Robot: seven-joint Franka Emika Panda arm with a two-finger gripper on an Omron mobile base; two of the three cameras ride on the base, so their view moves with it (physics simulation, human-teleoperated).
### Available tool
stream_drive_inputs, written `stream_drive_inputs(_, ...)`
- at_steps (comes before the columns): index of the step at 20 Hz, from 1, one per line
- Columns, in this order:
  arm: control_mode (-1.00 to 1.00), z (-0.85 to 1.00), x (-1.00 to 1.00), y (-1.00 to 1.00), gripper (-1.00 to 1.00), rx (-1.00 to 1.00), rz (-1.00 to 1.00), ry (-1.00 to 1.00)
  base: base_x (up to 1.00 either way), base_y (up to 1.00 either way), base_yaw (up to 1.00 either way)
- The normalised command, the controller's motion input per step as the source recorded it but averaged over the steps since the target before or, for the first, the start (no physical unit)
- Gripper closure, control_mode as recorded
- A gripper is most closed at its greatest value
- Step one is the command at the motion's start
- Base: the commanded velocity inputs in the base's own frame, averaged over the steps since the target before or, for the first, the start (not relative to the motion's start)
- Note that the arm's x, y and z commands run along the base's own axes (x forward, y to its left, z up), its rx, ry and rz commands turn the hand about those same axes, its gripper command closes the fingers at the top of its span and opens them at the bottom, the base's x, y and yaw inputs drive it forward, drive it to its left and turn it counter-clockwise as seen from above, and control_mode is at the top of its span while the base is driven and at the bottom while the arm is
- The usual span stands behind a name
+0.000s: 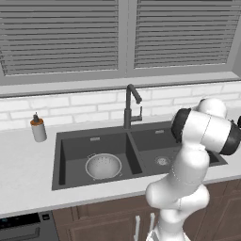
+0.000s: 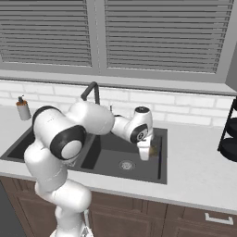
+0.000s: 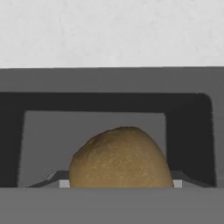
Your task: Put the colander in the sink, put the kiwi in the colander, and turn on the sink faucet and pour water over the colander.
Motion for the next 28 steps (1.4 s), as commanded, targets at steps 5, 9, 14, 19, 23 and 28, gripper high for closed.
stream_drive_inputs(5,-1.0,0.43,-0.2,0.28,1.0,-0.05,0.87,0.06,0.0,0.0,0.0)
stream_drive_inputs(9,-1.0,0.44,-0.13,0.21,1.0,-0.04,0.89,0.08,0.0,0.0,0.0)
stream_drive_inputs(14,-1.0,0.49,-0.19,0.28,1.0,-0.07,0.87,0.07,0.0,0.0,0.0)
stream_drive_inputs(19,-1.0,0.13,-0.32,0.63,1.0,-0.16,0.81,0.05,0.0,0.0,0.0)
stream_drive_inputs(23,-1.0,0.0,-0.34,0.98,1.0,-0.22,0.67,0.03,0.0,0.0,0.0)
stream_drive_inputs(28,-1.0,0.07,-0.51,1.0,1.0,-0.2,0.42,0.0,0.0,0.0,0.0)
